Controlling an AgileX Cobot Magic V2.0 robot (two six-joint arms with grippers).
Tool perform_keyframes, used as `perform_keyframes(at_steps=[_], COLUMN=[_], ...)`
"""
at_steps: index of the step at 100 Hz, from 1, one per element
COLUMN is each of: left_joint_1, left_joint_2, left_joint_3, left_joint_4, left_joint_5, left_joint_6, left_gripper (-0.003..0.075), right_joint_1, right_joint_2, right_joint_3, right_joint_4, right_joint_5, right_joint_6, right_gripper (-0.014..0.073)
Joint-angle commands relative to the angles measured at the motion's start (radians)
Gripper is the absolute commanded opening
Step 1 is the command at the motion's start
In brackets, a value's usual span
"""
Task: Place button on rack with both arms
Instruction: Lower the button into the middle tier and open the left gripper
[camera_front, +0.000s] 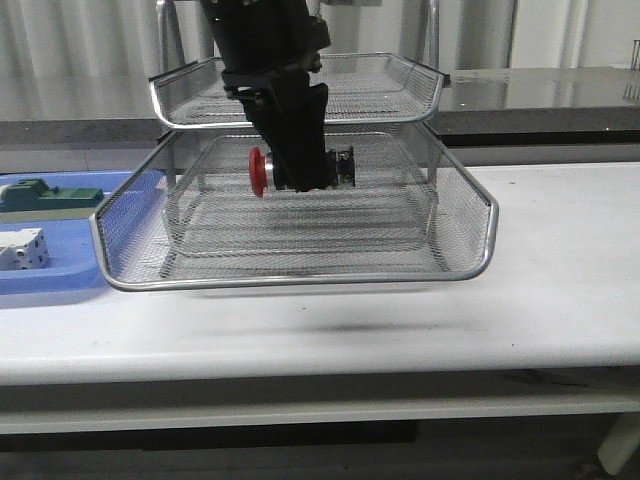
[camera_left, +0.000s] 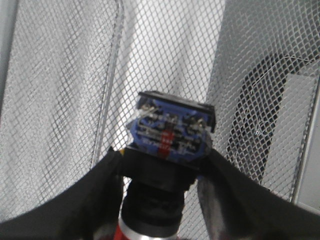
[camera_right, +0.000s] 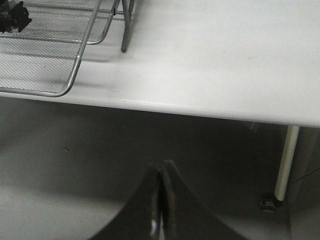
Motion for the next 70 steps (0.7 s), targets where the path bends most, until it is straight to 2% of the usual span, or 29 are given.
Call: perform_keyframes(at_steps=[1, 33, 70], left_joint_1=[-0.006, -0.006, 0.003], left_joint_2=[-0.055, -0.055, -0.145], left_joint_3=[-0.024, -0.024, -0.03], left_joint_4=[-0.022, -0.022, -0.017], left_joint_5=[0.025, 0.025, 0.025], left_joint_6=[-0.011, -0.014, -0.153], left_gripper=[0.0404, 0.0412, 0.0408], right_joint_1=[-0.004, -0.004, -0.004], right_joint_2=[0.01, 0.01, 0.01], right_joint_3=[-0.032, -0.032, -0.032], right_joint_4=[-0.011, -0.011, -0.011], right_joint_5=[-0.056, -0.056, -0.056], right_joint_6=[-0.001, -0.001, -0.001], right_gripper=[-0.0069, -0.0069, -0.0069])
